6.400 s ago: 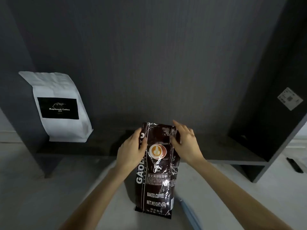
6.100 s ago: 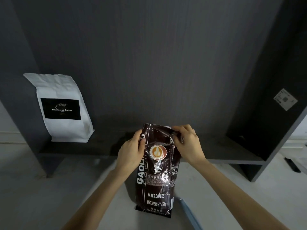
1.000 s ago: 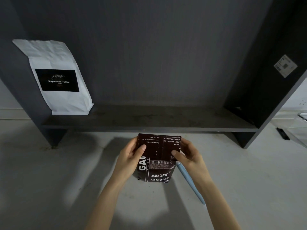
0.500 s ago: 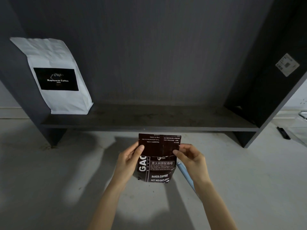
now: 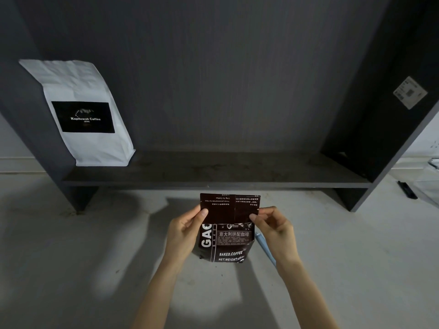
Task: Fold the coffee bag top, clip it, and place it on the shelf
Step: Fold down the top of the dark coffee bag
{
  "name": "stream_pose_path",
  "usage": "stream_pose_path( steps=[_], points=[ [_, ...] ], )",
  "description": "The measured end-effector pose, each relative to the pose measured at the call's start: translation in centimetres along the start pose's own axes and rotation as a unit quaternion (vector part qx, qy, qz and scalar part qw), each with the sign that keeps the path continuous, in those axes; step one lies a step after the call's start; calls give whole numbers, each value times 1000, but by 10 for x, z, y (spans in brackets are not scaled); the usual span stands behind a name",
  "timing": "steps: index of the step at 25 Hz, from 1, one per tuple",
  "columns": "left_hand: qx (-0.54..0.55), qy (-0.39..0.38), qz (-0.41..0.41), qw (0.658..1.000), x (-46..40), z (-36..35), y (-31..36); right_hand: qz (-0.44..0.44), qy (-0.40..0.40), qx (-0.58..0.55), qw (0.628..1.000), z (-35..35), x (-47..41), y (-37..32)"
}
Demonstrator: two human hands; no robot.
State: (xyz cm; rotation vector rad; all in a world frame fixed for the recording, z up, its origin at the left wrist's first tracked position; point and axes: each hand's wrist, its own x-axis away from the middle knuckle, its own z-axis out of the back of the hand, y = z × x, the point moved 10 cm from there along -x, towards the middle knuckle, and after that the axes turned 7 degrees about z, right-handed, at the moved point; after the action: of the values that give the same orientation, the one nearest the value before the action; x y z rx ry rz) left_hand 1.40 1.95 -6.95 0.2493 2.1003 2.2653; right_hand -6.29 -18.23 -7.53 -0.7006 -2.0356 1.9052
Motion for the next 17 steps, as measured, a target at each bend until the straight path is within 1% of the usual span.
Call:
stream_pose_path(
  steps=[3,6,9,11,15,17],
  points=[
    [-4,6,-1,1000,0,1,-1,2,8,13,1000,4,1,-3],
    [-4,4,-4,1000,-1,2,-2,-3,-17,19,1000,3,3,-3],
    [1,4,-13,1000,3,0,1,-1,-30,60,998,5,2,-4],
    [7,-3,-16,1000,6,-1,4,5,-34,81,996,6,0,-7],
    [7,-13,-25,1000,9,-2,9,28,-65,95,993,1,1,-14],
    [8,-15,-32,999,11,-4,13,35,-63,113,991,5,1,-13]
  ],
)
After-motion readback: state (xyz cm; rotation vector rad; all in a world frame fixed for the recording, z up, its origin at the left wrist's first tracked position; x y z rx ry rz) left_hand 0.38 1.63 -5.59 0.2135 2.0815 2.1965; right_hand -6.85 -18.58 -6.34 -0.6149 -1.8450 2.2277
